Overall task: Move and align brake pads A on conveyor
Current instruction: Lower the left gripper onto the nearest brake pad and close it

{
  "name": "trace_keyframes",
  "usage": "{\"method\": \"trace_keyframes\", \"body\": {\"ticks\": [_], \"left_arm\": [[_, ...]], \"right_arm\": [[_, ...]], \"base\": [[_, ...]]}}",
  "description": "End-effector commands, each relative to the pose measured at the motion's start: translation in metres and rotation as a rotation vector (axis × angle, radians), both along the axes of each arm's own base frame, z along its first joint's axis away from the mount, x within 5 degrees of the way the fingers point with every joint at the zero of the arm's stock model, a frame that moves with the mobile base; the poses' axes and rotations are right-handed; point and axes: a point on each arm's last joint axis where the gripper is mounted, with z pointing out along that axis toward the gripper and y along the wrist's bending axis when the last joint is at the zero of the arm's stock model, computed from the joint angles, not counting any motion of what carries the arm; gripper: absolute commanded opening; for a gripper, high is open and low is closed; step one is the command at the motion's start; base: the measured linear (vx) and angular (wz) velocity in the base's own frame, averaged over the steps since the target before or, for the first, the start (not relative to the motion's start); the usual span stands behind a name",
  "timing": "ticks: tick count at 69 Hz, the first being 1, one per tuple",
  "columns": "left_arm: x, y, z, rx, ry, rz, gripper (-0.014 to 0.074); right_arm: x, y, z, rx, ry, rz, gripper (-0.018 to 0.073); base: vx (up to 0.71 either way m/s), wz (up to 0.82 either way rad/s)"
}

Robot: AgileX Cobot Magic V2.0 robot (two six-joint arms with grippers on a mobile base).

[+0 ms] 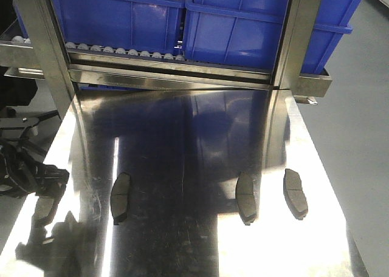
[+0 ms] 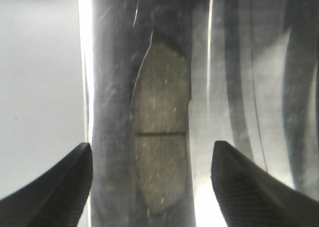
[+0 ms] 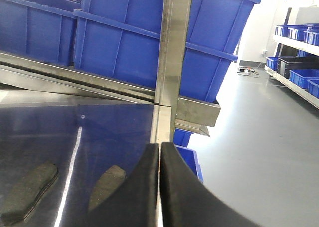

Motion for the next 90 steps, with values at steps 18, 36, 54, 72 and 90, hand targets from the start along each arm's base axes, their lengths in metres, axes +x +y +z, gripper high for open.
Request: {"method": "trace_keyframes", "body": {"ticks": [18, 36, 54, 72, 90], "left_arm": [[0.026, -0.006, 0.0, -0.017, 0.009, 0.019, 0.0496], [0.028, -0.006, -0.024, -0.011, 0.101, 0.022, 0.0415], [0.03, -0.005, -0.019, 0.003, 0.059, 0.005, -0.0009], [0.018, -0.003, 0.023, 0.007, -0.084, -0.006, -0.0007], [-0.026, 0.001, 0.083, -0.01, -0.37, -0.002, -0.0006]], "right_arm": [[-0.001, 0.0, 0.006, -0.002, -0.084, -0.006, -0.001], [-0.001, 0.0, 0.006, -0.002, -0.084, -0.006, -0.001], [-0.001, 0.0, 0.006, -0.002, -0.084, -0.006, -0.001], [-0.001, 0.0, 0.006, -0.002, -0.084, -0.006, -0.001], [-0.001, 0.0, 0.006, -0.002, -0.084, -0.006, -0.001]], "base": [[0.0, 0.0], [0.0, 0.0], [0.0, 0.0], [0.0, 0.0], [0.0, 0.0]]}}
